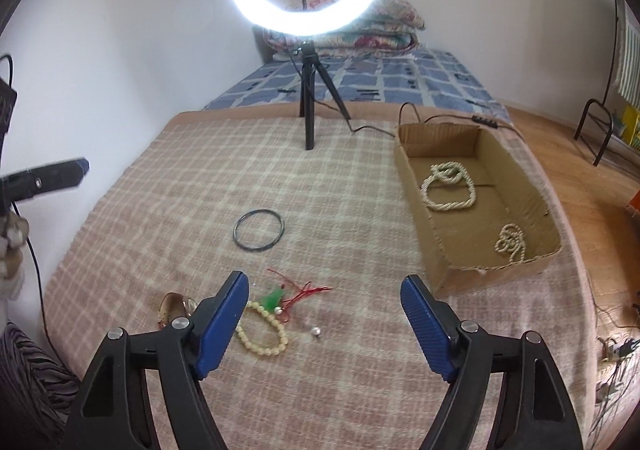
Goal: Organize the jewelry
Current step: 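Move the right tool back to the blanket toward the bead bracelet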
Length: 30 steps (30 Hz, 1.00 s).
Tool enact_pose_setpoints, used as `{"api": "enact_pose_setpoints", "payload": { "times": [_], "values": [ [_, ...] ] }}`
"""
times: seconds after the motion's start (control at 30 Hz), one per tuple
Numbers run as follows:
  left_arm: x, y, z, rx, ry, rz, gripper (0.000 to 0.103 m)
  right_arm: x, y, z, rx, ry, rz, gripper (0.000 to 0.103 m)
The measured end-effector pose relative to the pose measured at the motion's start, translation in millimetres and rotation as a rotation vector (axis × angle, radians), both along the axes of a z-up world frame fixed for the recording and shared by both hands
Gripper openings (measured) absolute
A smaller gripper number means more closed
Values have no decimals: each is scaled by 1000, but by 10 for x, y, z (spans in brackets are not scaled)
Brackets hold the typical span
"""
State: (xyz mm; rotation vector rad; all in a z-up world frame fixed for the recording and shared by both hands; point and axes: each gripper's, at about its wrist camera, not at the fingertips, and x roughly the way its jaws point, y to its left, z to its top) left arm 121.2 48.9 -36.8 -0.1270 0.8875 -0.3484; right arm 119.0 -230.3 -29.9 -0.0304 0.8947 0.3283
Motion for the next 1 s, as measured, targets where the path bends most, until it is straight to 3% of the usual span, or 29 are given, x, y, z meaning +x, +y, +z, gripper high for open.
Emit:
{"api": "enact_pose_setpoints", "payload": {
  "times": [0.37, 0.57, 0.63, 1.0],
  "values": [
    [73, 78, -473, -36, 141, -26, 72, 330, 232, -344, 125, 201, 56, 59],
    [67, 16, -902, -24, 273, -52, 54, 483, 331, -586, 168, 307, 67, 44],
    [53, 0, -1017, -23, 306, -60, 53, 519, 357, -653, 164, 331, 58, 39],
    [82, -41, -1248, -14, 371, -65, 50, 729, 443, -931, 186, 419, 11, 31]
  ]
}}
